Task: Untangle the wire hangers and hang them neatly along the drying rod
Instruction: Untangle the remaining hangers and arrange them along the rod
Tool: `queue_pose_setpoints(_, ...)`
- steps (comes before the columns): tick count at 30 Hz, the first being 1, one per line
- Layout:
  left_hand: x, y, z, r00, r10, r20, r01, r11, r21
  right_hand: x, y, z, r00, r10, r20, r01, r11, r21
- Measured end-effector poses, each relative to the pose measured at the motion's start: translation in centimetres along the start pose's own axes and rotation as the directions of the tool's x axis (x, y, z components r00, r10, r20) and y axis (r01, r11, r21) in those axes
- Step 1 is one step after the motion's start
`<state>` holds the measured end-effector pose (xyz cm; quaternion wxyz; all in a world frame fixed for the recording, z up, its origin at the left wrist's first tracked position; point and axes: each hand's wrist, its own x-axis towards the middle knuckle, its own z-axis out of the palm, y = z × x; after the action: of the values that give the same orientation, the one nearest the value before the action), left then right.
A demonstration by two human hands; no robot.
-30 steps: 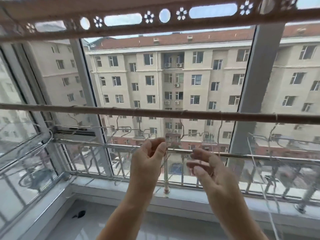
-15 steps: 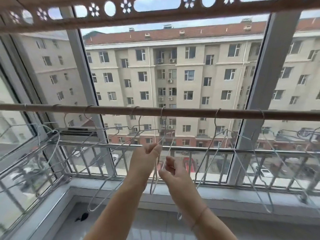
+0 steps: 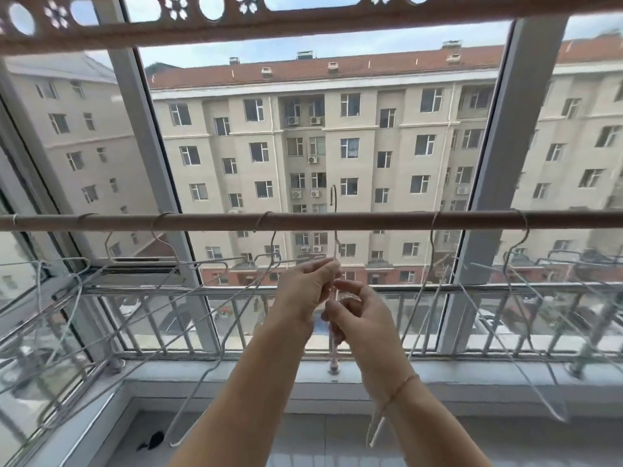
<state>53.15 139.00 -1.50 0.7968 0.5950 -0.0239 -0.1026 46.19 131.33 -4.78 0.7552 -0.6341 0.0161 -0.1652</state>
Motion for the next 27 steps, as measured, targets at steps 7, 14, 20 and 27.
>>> queue_pose_setpoints(7, 0.2, -1.2, -2.1, 0.991, -0.114, 0.073, 0.11, 0.992, 0.057, -1.1, 1.6, 1.1, 0.991, 0.067, -0.116, -0.077, 0.994, -0.083)
queue_pose_setpoints(14, -2.1, -3.7, -7.1, 0.974, -0.168, 0.15, 0.13, 0.964, 0.234, -3.8, 4.6, 0.2, 0.96, 0.085, -0.265, -0.154, 0.956, -0.25)
queue_pose_setpoints(20, -3.4, -3.3, -9.9, 0.963, -0.124, 0.241, 0.023, 0.924, 0.381, -3.6, 4.5, -1.5, 0.949, -0.056, -0.311, -0.128, 0.832, -0.539)
queue_pose_setpoints(27, -4.0, -3.0, -11.6, 0.959, -0.088, 0.269, -0.051, 0.881, 0.47, -4.2, 4.4, -3.1, 0.948, -0.081, -0.307, -0.122, 0.8, -0.588)
